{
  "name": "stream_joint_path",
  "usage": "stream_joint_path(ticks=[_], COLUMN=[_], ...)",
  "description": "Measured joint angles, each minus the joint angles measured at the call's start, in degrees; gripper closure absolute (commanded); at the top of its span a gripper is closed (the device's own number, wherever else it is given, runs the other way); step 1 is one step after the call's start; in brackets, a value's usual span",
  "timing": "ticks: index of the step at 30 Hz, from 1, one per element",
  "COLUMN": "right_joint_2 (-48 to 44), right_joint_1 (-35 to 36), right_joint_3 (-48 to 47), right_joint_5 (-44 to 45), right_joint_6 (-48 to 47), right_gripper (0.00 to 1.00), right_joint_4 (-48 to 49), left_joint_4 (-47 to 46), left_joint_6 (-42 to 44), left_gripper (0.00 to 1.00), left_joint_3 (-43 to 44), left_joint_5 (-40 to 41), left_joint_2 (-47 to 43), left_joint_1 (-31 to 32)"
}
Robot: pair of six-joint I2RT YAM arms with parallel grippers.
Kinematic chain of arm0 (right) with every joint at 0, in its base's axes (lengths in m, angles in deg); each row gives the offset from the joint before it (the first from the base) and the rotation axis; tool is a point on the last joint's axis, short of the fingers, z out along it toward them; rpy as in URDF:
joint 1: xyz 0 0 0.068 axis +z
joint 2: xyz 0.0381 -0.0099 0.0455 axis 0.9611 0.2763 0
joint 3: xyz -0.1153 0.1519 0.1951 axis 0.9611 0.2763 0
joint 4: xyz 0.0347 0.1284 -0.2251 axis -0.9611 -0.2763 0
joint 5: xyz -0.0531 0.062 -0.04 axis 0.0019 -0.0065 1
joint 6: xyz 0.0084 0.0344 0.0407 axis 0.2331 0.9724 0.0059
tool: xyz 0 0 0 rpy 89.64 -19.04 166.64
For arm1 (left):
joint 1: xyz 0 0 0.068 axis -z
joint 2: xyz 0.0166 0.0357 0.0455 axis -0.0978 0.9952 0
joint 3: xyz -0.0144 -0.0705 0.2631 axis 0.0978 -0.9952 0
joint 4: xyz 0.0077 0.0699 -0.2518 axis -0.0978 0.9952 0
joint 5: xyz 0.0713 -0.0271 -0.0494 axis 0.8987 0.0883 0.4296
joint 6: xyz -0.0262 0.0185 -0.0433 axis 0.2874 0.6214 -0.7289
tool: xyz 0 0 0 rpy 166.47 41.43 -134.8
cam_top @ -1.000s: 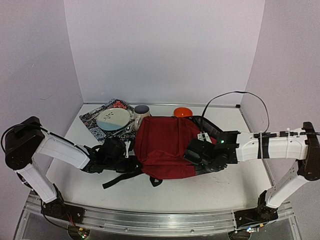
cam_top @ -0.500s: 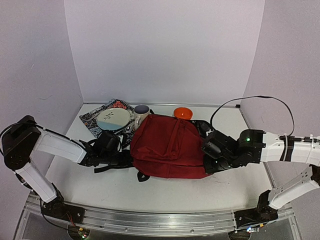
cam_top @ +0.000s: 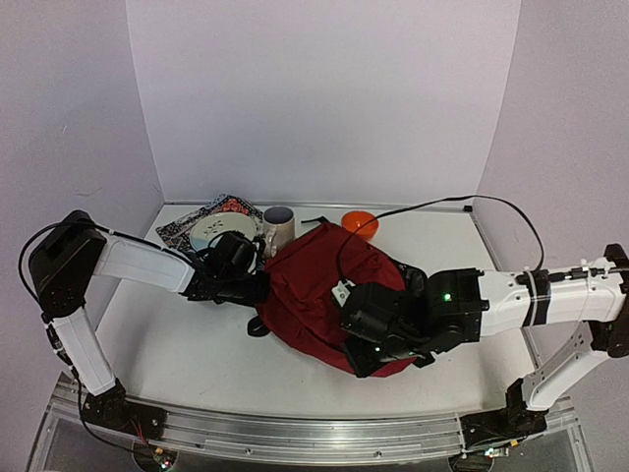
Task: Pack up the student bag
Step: Zip the student bag into the largest pocket of the bag, then hold the student bag at the center of the board.
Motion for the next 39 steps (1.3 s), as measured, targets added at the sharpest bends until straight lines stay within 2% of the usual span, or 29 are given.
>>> stream_joint_path(ticks=[3, 5, 7, 10, 17, 22, 26, 32, 35, 39], right_joint_2=[2.7, 4.7, 7.0, 10.2, 15.2, 16.6, 17.5, 17.6, 17.6, 17.6], right_joint_1=[0.3, 0.1, -0.1, -0.4, -0.4, -0.4, -0.4, -0.4, -0.4, -0.4], right_joint_3=[-1.9, -3.3, -5.0, -7.1, -10.1, -11.6, -12.2, -12.2, -12.2, -12.2], right_joint_5=[1.5, 3.0, 4.2, 5.5, 6.9, 7.5, 7.4, 7.4, 7.3, 6.9], right_joint_6=[0.7, 1.3, 2.1, 3.1, 5.0, 5.3, 5.3, 5.3, 5.2, 5.0], right_gripper=[1.0, 1.0, 1.0, 1.0, 1.0, 1.0, 1.0, 1.0, 1.0, 1.0], right_joint_4=[0.4, 0.8, 0.9, 1.4, 3.0, 4.0, 5.5, 5.8, 5.8, 5.9], left_joint_4=[0.1, 0.0, 0.2, 0.9, -0.4, -2.0, -3.1, -5.5, -7.3, -9.0], left_joint_6=[0.9, 0.9, 0.7, -1.0, -9.8, -17.1, -21.7, -24.5, -25.2, -25.6], left_gripper=[0.73, 0.55, 0.44, 0.35, 0.27, 0.27, 0.27, 0.32, 0.44, 0.76], left_joint_3=[3.2, 4.5, 4.7, 3.7, -5.7, -11.0, -13.9, -13.3, -12.4, -11.5], left_joint_5=[-0.2, -0.4, -0.5, -1.1, -2.8, -6.4, -9.7, -11.5, -12.3, -12.7], left_joint_2=[1.3, 1.2, 0.1, -3.6, -19.4, -21.2, -20.3, -18.3, -15.9, -12.7], left_joint_1=[0.0, 0.0, -0.1, 0.0, 3.8, 10.9, 12.3, 14.0, 14.8, 15.6])
